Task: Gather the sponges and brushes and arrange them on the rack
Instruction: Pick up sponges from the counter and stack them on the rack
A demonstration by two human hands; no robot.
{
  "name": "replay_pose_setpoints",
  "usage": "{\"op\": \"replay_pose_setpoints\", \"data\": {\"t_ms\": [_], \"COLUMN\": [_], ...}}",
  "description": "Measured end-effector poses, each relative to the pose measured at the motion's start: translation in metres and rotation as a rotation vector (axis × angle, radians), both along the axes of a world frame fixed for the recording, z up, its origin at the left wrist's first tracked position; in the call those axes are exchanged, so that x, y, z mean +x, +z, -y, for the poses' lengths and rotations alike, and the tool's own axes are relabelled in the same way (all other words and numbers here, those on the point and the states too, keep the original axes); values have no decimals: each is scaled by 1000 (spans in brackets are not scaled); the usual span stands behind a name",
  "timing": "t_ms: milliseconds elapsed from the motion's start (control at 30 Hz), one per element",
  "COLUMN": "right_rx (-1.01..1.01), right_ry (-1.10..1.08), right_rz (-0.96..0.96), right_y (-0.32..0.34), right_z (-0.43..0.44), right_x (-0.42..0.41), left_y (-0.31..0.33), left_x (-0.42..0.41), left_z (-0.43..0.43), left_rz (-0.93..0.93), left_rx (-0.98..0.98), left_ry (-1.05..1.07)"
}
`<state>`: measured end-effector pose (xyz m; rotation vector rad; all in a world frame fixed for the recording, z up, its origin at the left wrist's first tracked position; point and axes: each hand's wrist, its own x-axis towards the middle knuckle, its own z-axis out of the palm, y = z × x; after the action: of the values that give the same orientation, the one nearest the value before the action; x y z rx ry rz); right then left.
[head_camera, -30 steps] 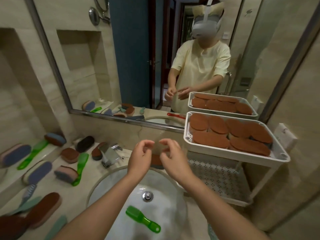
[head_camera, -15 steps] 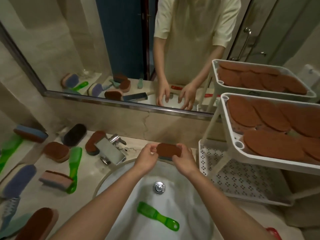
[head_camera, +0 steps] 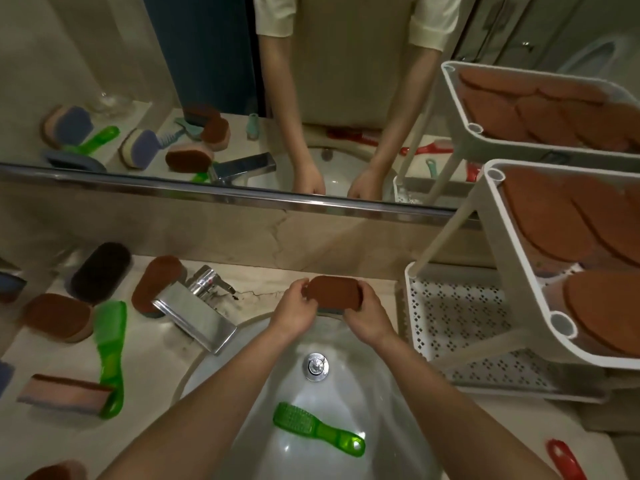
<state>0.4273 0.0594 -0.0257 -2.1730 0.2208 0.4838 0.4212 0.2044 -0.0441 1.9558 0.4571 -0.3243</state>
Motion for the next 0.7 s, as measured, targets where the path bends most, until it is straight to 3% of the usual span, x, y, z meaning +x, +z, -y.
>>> {"op": "replay_pose_setpoints", "data": {"t_ms": [300, 467, 700], "right_rx": [47, 243, 483], "right_ry": [-102, -59, -47], "right_rz": [-49, 42, 2], "right_y": [21, 53, 86], "right_z": [1, -5, 4], "right_x": [-22, -58, -119], "left_y": [23, 55, 88], "left_x": [-23, -59, -126], "left_z": [6, 14, 28], "left_rz": [147, 251, 339], "left_rx": [-46, -62, -97], "left_ry": [100, 154, 281]}}
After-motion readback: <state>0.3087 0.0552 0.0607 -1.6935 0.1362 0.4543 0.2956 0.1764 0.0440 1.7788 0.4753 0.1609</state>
